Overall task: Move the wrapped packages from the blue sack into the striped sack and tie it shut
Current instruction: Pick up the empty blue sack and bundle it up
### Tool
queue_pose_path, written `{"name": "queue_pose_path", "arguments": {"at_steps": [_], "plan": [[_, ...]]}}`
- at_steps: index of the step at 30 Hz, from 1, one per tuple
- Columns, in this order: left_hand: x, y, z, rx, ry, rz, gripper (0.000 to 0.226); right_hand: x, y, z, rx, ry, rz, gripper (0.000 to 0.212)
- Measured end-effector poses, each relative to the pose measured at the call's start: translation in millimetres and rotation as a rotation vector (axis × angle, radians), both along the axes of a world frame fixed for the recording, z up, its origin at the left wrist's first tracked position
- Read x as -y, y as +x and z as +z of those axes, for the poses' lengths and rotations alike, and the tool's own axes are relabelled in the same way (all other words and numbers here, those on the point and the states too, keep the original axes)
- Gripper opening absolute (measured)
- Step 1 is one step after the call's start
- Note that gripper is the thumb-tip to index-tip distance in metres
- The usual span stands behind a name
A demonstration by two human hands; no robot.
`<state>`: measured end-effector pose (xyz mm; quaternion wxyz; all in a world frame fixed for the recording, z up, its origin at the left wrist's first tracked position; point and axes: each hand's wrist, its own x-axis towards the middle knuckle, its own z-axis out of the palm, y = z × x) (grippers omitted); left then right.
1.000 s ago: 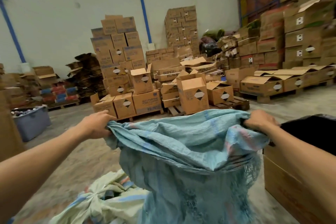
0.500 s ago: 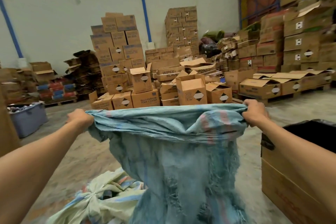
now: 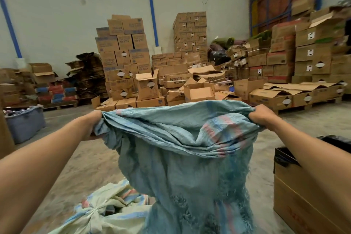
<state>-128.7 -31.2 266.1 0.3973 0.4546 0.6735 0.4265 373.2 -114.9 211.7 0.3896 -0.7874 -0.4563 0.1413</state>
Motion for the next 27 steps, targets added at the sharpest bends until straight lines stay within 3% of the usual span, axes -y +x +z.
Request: {"name": "queue_pose_path", "arguments": {"at_steps": [4, 8, 9, 11, 13, 15, 18, 22, 25, 27], "plan": [[-13.2, 4.9, -7.8, 0.296, 0.066, -0.077, 0.024, 0.2, -2.0, -6.8, -0.093, 0.035, 0.253, 0.018], [-14.9, 17.9, -13.5, 0.490, 0.205, -0.110, 0.031, 0.6, -7.5, -7.2, -0.195, 0.057, 0.531, 0.048], [-20.1, 14.2, -17.7, 0.561, 0.240, -0.098, 0.034, 4.9, -13.4, -4.5, -0.192, -0.004, 0.595, 0.045], [-42.6, 2.7, -28.4, 0.639, 0.259, 0.011, 0.045, 9.9, -23.6, -1.0, -0.043, -0.169, 0.688, 0.027], [-51.4, -2.6, -36.3, 0.719, 0.146, 0.065, 0.055, 14.0, -37.2, -0.7, 0.087, -0.240, 0.761, 0.031], [-36.7, 6.2, -34.9, 0.770, -0.017, 0.013, 0.060, 11.4, -49.7, -4.6, 0.213, -0.219, 0.809, 0.034], [-26.7, 21.4, -34.9, 0.813, 0.033, -0.106, 0.062, 4.9, -67.8, -15.4, 0.510, -0.159, 0.852, 0.010], [-18.6, 43.1, -30.3, 0.847, 0.177, -0.235, 0.056, 3.6, -101.2, -21.4, 0.645, -0.121, 1.012, 0.020], [-12.5, 61.9, -25.7, 0.766, 0.149, -0.365, 0.059, 0.4, -129.8, -18.0, 0.960, -0.055, 1.029, 0.036], [-9.0, 76.8, -25.0, 0.685, 0.094, -0.416, 0.056, 0.0, -146.5, -11.1, 1.054, 0.057, 1.051, 0.035]]}}
